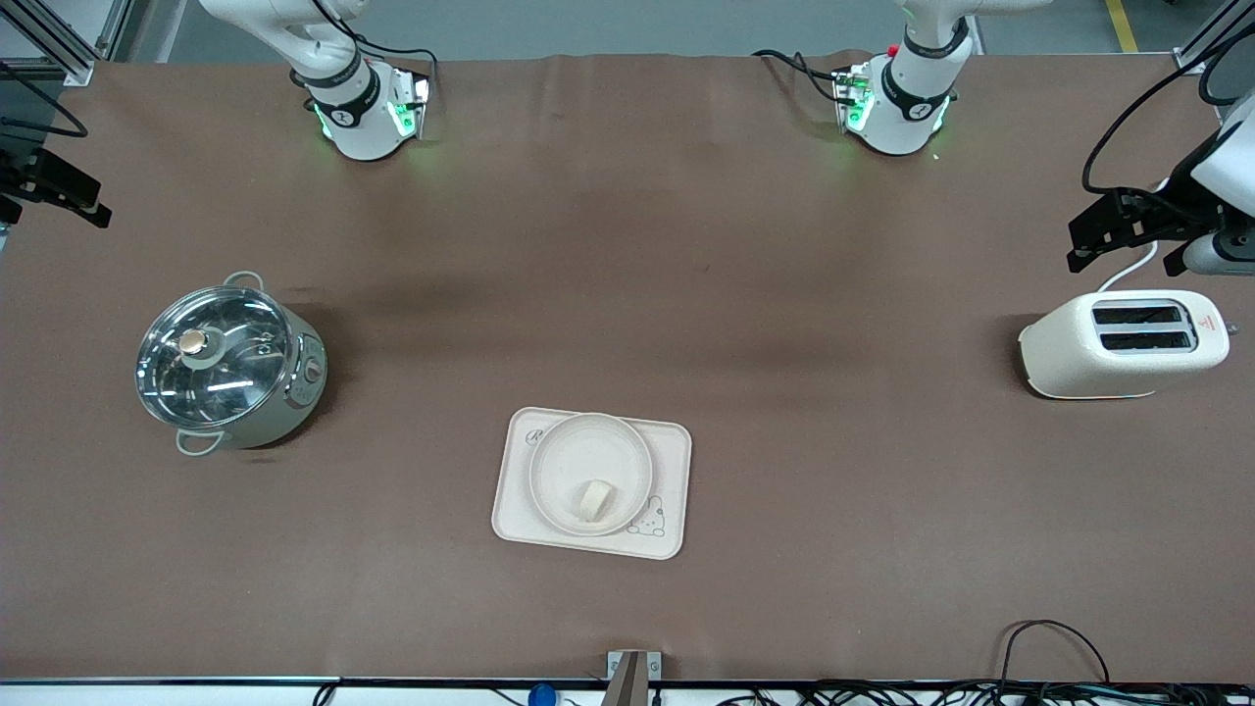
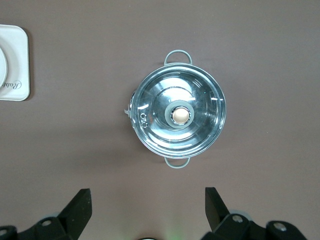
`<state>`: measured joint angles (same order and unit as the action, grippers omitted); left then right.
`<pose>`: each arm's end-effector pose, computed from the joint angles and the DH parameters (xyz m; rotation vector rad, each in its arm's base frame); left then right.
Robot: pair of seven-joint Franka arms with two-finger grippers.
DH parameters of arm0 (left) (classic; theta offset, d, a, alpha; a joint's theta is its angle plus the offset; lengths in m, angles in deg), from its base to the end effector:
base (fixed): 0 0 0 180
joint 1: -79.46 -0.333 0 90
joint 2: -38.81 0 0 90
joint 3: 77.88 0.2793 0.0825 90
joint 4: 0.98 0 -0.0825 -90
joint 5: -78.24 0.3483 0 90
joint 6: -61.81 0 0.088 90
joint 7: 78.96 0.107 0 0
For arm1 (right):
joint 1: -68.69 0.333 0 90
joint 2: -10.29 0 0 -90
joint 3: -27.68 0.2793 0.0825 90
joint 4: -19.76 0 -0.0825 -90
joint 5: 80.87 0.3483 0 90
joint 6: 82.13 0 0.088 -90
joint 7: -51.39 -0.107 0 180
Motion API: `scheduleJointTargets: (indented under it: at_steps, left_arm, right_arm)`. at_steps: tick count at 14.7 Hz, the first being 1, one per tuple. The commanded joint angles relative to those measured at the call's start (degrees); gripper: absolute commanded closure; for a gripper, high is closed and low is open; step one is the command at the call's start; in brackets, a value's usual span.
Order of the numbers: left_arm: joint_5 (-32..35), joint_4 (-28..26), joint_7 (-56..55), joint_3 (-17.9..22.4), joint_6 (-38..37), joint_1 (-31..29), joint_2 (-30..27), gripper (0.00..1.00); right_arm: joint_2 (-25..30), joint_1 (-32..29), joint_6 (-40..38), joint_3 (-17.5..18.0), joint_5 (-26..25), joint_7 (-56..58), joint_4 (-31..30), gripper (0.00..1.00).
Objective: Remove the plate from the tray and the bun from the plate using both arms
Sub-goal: 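Move the right gripper out from rest toward the white plate, then lower the open right gripper onto the rim of the plate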
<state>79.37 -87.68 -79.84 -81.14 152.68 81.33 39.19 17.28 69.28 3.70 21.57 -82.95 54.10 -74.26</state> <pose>0.5210 -0.0446 0.6110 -3.1219 0.1153 -0.1048 0.4745 -0.0532 0.6116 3.1187 -0.0786 -0.0363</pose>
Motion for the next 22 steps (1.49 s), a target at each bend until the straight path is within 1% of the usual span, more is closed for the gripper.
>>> scheduleJointTargets:
  at_steps: [1, 4, 6, 7, 9, 10, 12, 14, 19, 21, 22]
  left_arm:
    - [1.1, 1.0, 0.0, -0.2, -0.7, -0.1, -0.2, 0.0]
    - [0.7, 0.9, -0.1, -0.2, -0.7, -0.1, -0.2, 0.0]
    - [0.5, 0.8, -0.1, -0.3, -0.8, 0.1, -0.3, 0.0]
    - [0.5, 0.8, -0.1, -0.3, -0.8, 0.2, -0.3, 0.0]
    - [0.5, 0.7, -0.1, -0.3, -0.8, 0.2, -0.3, 0.0]
    - [0.5, 0.7, -0.1, -0.3, -1.4, 0.2, -0.3, 0.0]
    - [0.6, 0.7, 0.1, -0.3, -1.7, 0.2, -0.2, 0.0]
    - [0.5, 0.7, 0.1, -0.3, -1.7, 0.2, -0.1, 0.0]
    - [0.5, 0.7, 0.5, -0.3, -1.7, 0.2, -0.1, 0.0]
    - [0.5, 0.7, 0.4, -0.3, -1.7, 0.2, -0.1, 0.0]
    - [0.5, 0.7, 0.4, -0.3, -1.7, 0.2, -0.1, 0.0]
  right_arm:
    - [0.0, 0.8, -0.6, -0.8, -0.7, 0.2, 0.6, 0.0]
    - [-0.2, 1.0, -0.1, -0.8, -0.1, 0.2, 0.5, 0.0]
    - [-1.0, 1.4, 0.6, -0.4, 2.1, 0.1, -0.2, 0.0]
    - [-2.4, 2.4, 0.7, -0.4, 4.1, 0.0, -0.3, 0.0]
    - [-6.1, 3.1, 2.5, -0.4, 11.4, 0.1, -0.2, 0.0]
    - [-8.5, 4.3, 3.5, -0.3, 14.0, 0.1, -0.1, 0.0]
    - [-13.6, 6.7, 9.5, -0.3, 19.2, 0.0, -0.3, 0.0]
    - [-18.7, 10.2, 15.5, -0.3, 23.3, 0.0, -0.3, 0.0]
    - [-31.2, 16.9, 33.6, -0.3, 32.2, -3.1, 0.3, 0.0]
    - [-36.3, 19.6, 40.4, -0.3, 34.4, -3.7, 1.8, 0.0]
    - [-38.8, 21.1, 42.7, -0.3, 34.5, -4.6, 3.3, 0.0]
